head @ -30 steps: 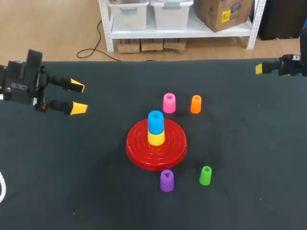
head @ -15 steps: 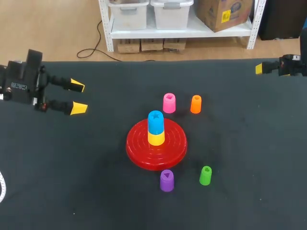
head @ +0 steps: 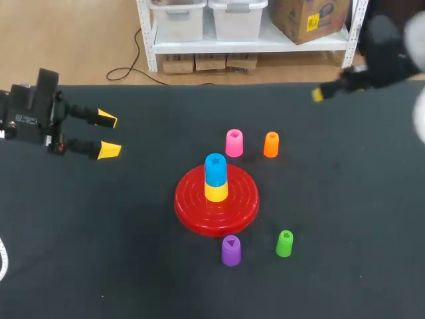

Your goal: Pick up and stack the cylinders on the red base in this order: pink,purple,orange,green

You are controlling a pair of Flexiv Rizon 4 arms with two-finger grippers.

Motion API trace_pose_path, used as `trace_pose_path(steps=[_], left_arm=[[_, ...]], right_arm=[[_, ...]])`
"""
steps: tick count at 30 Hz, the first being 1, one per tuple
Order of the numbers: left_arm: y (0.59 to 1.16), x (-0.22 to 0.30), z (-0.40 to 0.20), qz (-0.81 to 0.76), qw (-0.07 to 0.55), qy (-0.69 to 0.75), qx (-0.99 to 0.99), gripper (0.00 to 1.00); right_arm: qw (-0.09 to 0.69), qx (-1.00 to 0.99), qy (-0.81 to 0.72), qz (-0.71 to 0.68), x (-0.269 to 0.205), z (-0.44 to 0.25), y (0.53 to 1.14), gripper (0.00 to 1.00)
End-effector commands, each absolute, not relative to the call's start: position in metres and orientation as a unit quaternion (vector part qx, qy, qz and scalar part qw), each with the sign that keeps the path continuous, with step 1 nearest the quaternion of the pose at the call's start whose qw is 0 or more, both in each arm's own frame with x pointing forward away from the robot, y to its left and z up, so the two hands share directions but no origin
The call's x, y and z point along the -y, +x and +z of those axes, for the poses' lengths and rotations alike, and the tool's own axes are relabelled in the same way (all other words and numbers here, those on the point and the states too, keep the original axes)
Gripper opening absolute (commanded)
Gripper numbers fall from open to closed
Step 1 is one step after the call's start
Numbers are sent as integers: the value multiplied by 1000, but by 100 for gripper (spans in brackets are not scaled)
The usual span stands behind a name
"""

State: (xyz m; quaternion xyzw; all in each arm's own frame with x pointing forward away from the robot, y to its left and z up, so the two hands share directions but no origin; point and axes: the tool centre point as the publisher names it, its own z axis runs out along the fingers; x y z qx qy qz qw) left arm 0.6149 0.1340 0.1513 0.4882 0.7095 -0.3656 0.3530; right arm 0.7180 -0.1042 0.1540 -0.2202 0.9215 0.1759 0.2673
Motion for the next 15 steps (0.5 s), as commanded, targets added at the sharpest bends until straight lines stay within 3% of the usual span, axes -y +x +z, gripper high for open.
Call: trace_pose_path(steps=[1, 15], left_arm=[[614, -135, 150, -366, 355, 488, -709, 100], [614, -135, 150, -366, 355, 488, -709, 100]], right_arm=[[212, -940, -257, 74, 53, 142, 740, 100], [133, -941, -308, 35, -20, 87, 731, 100]])
